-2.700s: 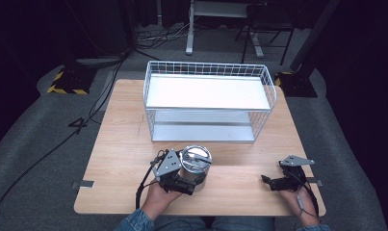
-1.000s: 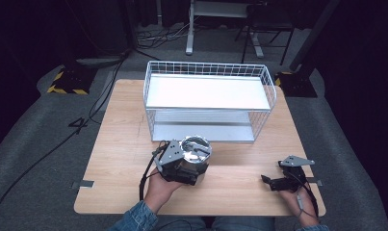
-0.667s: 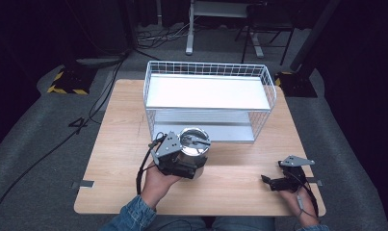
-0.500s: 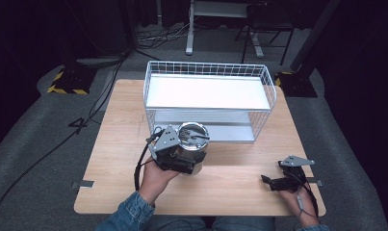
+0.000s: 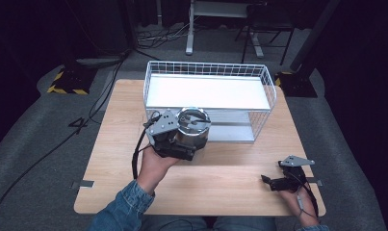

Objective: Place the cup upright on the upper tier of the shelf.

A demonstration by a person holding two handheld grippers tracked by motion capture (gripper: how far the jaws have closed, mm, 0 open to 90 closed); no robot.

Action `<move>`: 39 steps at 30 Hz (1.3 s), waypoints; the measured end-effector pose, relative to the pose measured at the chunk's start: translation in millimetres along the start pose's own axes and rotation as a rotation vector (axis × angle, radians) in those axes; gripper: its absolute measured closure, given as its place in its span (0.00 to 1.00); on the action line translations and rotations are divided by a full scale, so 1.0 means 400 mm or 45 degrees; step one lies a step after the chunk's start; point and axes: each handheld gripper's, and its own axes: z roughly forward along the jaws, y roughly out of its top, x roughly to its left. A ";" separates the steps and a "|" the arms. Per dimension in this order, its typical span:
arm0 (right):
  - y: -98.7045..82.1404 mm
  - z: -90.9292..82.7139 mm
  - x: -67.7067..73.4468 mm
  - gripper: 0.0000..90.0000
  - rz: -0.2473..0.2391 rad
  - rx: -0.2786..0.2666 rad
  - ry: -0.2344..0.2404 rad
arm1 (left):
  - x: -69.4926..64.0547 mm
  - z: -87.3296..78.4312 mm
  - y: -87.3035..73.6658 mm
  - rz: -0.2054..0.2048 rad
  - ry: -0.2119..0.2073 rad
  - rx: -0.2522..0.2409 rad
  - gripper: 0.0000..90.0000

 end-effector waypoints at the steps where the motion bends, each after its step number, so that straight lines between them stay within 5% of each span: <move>1: 0.000 0.000 0.000 0.03 0.000 0.000 0.000 | 0.002 0.000 0.010 -0.003 0.003 -0.001 0.04; 28: 0.000 0.000 -0.001 0.03 -0.003 0.000 -0.001 | 0.082 0.025 0.221 0.027 0.065 -0.074 0.04; 39: 0.000 0.000 0.000 0.03 -0.002 0.001 0.000 | 0.122 0.073 0.283 0.013 0.131 -0.116 0.04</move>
